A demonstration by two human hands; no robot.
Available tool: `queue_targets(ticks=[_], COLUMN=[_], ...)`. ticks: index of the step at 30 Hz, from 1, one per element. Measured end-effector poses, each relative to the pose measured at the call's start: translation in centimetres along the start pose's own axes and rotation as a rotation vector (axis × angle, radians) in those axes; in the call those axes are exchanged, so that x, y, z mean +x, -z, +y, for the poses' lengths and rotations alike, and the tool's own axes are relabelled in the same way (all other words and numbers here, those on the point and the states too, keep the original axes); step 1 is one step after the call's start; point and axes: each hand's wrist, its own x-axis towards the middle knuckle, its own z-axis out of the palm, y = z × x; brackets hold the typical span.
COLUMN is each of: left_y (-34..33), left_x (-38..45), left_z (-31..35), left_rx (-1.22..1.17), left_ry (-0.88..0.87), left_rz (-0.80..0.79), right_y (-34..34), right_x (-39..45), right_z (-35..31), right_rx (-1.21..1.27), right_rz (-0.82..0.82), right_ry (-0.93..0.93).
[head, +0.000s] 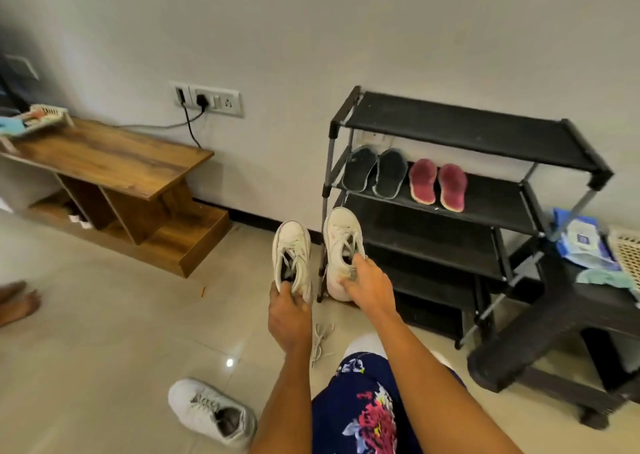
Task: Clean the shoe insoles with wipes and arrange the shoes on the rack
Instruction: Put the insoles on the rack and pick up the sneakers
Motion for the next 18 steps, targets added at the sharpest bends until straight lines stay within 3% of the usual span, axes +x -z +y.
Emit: queue_targets(ticks=[9, 18], left_y=[3.2, 5.0], left_x=[-1.5, 3.2], left_z=[7.9, 18.1], left_rx=[-0.097, -0.175], left_ry=[-0.244, -0.357], left_rz=[0.065, 0.004], right_y=[7.5, 16.0], right_x=[-4.3, 0.2], right_z=[-0.3, -2.0], right_rx=[0.048, 0.05], right_rz=[0.274, 0.459], right_ry=[0.08, 0.126])
